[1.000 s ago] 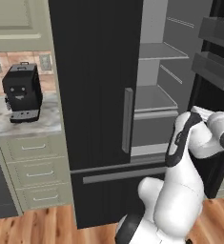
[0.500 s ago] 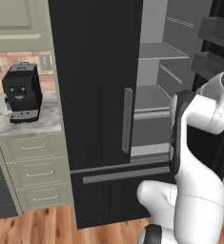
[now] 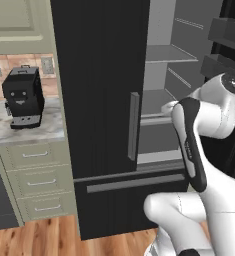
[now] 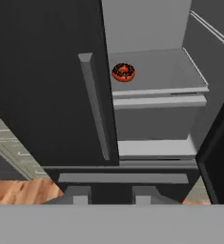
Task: Take the donuts from the fridge and place them on the empty tray on the dining counter.
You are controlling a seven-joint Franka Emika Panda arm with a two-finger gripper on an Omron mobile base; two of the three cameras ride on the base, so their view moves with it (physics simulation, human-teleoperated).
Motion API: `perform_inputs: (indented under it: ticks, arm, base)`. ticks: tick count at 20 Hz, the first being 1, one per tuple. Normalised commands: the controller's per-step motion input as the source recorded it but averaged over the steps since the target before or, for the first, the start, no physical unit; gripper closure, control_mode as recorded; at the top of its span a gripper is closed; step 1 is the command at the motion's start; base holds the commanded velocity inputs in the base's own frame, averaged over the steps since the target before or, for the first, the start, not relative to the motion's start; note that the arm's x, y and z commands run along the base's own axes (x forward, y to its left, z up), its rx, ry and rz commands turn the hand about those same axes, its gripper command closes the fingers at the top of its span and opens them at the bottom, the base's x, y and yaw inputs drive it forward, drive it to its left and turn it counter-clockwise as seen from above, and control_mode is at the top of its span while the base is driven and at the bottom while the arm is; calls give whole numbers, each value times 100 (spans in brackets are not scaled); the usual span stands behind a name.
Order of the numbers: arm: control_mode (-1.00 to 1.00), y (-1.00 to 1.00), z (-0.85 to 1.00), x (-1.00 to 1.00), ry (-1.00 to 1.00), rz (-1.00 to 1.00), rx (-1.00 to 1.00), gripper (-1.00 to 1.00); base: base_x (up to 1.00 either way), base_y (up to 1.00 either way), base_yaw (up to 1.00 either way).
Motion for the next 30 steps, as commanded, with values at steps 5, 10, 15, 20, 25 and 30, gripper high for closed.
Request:
perform_inputs:
  ticks: [5, 10, 15, 20, 25, 30]
  arm:
    - [-100, 12, -25, 47, -13, 0, 0, -100]
    - [-100, 10, -30, 57, -10, 0, 0, -100]
    - [-100, 45, -15, 51, -11, -1, 0, -100]
    - [-100, 13, 0, 59, -1, 0, 0, -100]
    - [-100, 0, 0, 59, 0, 0, 0, -100]
    - [-100, 10, -6, 58, 0, 0, 0, -100]
  base:
    - [0, 0, 0]
    - [0, 0, 0]
    - [0, 0, 0]
    - [0, 0, 0]
    - [0, 0, 0]
    - [0, 0, 0]
